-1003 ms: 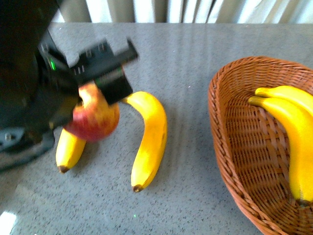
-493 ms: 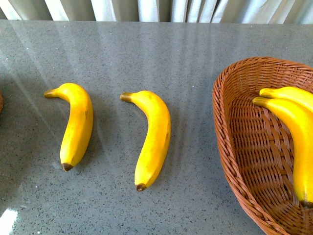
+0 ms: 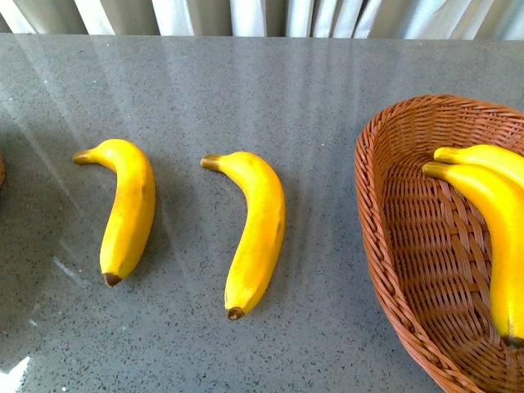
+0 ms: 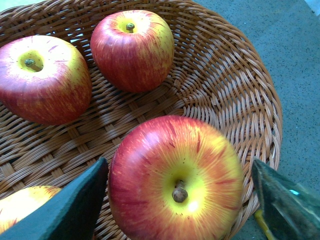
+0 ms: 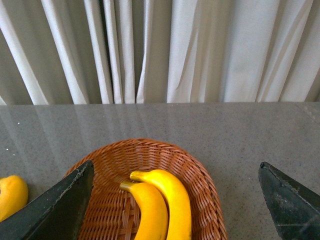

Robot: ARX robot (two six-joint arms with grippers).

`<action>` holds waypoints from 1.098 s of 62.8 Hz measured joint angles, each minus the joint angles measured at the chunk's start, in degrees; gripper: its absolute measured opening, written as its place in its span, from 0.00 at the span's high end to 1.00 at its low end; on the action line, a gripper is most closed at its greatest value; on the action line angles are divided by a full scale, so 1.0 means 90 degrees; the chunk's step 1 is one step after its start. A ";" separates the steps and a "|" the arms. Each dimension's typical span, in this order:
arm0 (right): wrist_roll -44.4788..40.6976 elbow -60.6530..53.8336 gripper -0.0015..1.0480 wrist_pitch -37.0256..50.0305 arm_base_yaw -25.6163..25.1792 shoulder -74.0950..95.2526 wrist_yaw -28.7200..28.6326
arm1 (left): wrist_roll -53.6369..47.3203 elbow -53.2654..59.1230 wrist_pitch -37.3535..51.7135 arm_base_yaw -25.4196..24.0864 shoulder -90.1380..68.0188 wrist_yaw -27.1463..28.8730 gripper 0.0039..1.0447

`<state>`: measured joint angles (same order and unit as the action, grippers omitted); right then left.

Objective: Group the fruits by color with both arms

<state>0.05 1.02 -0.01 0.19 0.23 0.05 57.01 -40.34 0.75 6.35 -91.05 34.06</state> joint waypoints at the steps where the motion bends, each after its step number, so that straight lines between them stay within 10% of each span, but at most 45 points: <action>1: 0.0000 0.0000 0.09 0.0000 0.0000 0.0000 0.0000 | -0.0019 0.0002 0.0015 0.0000 0.0000 0.0000 0.07; 33: 0.0000 0.0000 0.09 0.0000 0.0000 0.0000 0.0000 | -0.1197 0.0811 0.1877 -0.0039 0.1579 -0.0342 0.09; 43: 0.0000 0.0000 0.09 0.0000 0.0000 0.0002 0.0007 | -0.4442 0.2278 0.5343 -0.0678 0.2144 -0.3517 0.36; 69: 0.0000 0.0000 0.09 0.0000 0.0000 0.0000 -0.0007 | -0.6217 0.3599 0.5243 -0.0695 0.3857 -0.3784 0.99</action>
<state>0.05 1.02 -0.01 0.19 0.23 -0.01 1.06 -7.94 47.94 0.10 -56.34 0.01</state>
